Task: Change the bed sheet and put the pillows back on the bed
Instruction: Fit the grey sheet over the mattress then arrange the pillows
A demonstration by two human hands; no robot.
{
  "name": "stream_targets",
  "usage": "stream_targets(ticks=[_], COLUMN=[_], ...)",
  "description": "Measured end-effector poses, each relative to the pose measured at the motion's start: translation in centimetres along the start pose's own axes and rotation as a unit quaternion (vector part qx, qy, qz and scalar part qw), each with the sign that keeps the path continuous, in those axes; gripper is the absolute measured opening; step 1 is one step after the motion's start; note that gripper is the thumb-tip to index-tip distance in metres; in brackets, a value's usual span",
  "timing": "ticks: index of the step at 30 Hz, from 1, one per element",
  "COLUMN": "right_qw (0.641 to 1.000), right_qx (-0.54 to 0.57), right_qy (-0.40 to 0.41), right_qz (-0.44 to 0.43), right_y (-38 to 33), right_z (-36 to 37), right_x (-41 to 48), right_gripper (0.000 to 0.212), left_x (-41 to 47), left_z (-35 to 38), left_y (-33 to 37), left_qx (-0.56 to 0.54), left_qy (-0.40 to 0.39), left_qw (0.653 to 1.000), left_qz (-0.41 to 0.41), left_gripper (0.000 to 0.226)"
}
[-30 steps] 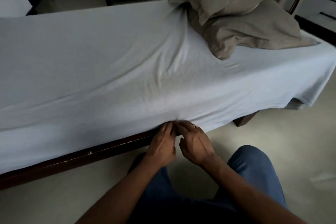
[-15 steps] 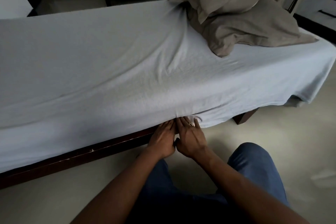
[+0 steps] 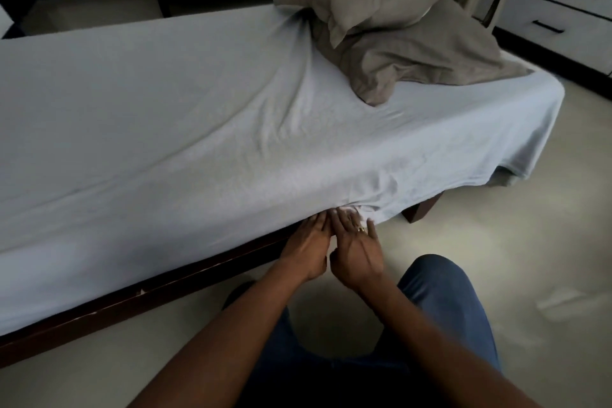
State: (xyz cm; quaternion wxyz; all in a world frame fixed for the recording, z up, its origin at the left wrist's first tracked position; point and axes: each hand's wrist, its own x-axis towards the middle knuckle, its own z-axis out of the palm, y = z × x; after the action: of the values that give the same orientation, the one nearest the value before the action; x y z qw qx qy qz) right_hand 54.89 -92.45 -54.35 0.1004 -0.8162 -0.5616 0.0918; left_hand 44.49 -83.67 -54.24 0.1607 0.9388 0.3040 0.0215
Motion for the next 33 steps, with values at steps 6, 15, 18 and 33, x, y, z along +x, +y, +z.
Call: stream_targets(ticks=[6, 15, 18, 33], right_qw=[0.999, 0.997, 0.997, 0.996], right_qx=[0.002, 0.033, 0.069, 0.06], right_qy=[-0.025, 0.026, 0.041, 0.069], right_qz=[0.034, 0.058, 0.015, -0.015], right_y=[2.1, 4.5, 4.8, 8.1], right_z=[0.1, -0.9, -0.8, -2.0], right_x=[-0.6, 4.0, 0.9, 2.5], right_gripper=[0.102, 0.068, 0.083, 0.082], left_x=[0.8, 3.6, 5.4, 8.0], left_z=[1.5, 0.0, 0.4, 0.8], left_y=[1.3, 2.8, 3.6, 4.3], left_qx=[0.041, 0.029, 0.072, 0.031], left_qy=[-0.019, -0.029, -0.06, -0.063], left_qw=[0.998, 0.998, 0.995, 0.995], left_qz=[-0.038, 0.048, 0.04, 0.075], left_gripper=[0.094, 0.086, 0.096, 0.089])
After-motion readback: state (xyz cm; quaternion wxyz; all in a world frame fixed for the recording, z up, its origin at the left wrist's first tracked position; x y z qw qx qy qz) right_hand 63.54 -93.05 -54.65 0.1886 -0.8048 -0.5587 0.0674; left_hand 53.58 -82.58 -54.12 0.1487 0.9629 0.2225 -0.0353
